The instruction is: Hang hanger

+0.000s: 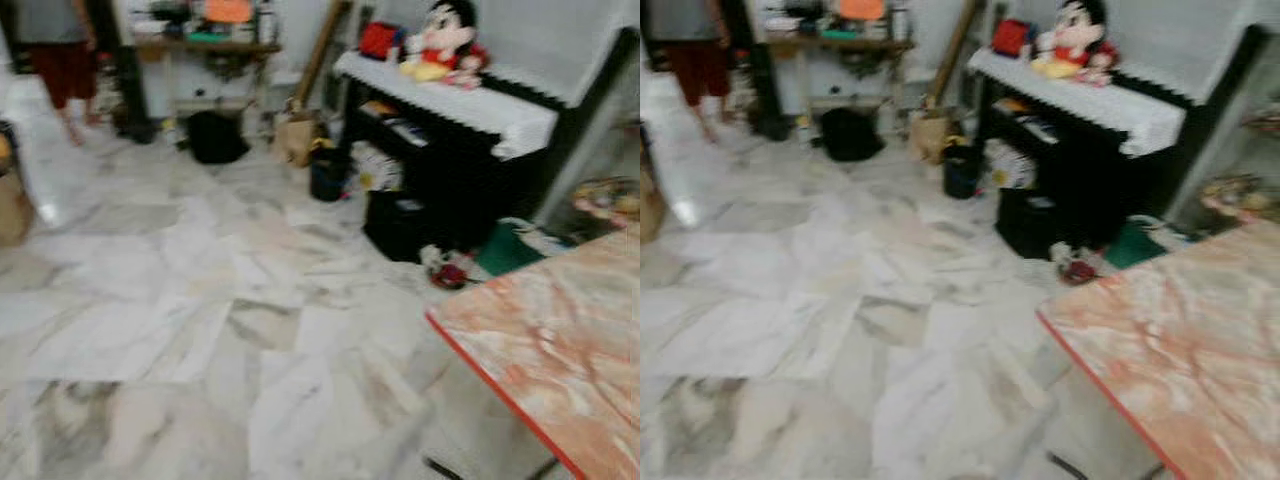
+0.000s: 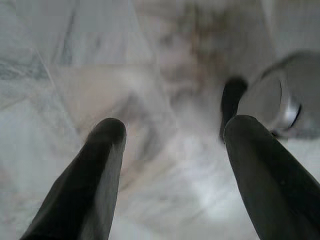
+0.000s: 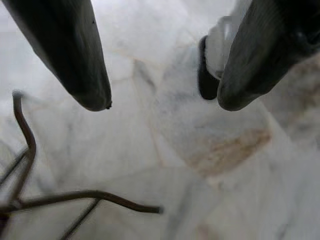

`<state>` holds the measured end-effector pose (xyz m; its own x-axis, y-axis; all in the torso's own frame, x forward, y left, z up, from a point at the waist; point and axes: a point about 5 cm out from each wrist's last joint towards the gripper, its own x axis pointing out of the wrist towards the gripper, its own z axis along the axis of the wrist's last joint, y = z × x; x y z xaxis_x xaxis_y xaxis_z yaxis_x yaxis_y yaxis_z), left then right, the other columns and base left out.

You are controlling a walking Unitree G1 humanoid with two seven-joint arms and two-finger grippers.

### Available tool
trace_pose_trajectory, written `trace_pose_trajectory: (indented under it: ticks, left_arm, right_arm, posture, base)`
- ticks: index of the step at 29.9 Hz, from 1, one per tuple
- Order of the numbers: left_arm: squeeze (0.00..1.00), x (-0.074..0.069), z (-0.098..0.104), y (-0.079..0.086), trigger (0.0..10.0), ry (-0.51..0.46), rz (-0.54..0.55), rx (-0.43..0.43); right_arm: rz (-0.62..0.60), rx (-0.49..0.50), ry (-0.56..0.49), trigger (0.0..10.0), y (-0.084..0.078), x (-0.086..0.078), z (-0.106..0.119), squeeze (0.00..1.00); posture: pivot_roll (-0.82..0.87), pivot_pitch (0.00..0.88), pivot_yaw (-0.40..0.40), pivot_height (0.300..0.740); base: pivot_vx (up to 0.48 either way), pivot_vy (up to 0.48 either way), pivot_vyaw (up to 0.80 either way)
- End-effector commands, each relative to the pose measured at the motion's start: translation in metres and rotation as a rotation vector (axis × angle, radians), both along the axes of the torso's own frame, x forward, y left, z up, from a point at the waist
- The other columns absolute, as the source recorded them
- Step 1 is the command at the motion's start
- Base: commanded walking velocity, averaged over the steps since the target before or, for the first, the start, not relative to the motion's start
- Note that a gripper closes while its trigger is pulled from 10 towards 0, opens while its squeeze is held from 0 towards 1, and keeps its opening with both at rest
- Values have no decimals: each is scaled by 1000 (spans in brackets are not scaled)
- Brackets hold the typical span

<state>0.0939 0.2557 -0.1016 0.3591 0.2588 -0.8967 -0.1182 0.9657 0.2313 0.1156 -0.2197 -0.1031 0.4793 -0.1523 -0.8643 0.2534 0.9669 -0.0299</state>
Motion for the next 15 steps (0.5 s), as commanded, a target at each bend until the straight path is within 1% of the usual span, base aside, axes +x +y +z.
trace_pose_trajectory:
  ticks: [1, 2, 7, 10, 12, 15]
  left_arm:
    - [0, 80, 26, -9, 10000, -283, 54, -140]
    - [0, 84, 29, -6, 10000, -293, 50, -138]
    - [0, 88, 31, -5, 10000, -307, 50, -141]
    - [0, 88, 31, -5, 10000, -308, 49, -142]
    - [0, 85, 28, -11, 10000, -296, 45, -148]
    - [0, 83, 27, -13, 10000, -292, 42, -151]
  right_arm:
    - [97, 246, -169, 10000, 75, 96, 31, 0]
    - [97, 245, -168, 10000, 75, 97, 31, 0]
    - [93, 244, -169, 10000, 75, 97, 31, 0]
    - [92, 244, -169, 10000, 75, 97, 31, 0]
    - [90, 246, -171, 10000, 76, 98, 31, 0]
    - [90, 247, -172, 10000, 76, 98, 31, 0]
  posture:
    - [233, 32, -67, 740]
    - [233, 32, -67, 740]
    - [231, 41, -65, 740]
    - [229, 43, -63, 740]
    - [226, 43, -61, 740]
    - [225, 44, -60, 740]
  base:
    - [0, 0, -788]
    - [0, 0, -788]
    - [0, 0, -788]
    - [0, 0, -788]
    - [0, 0, -784]
    - [0, 0, -788]
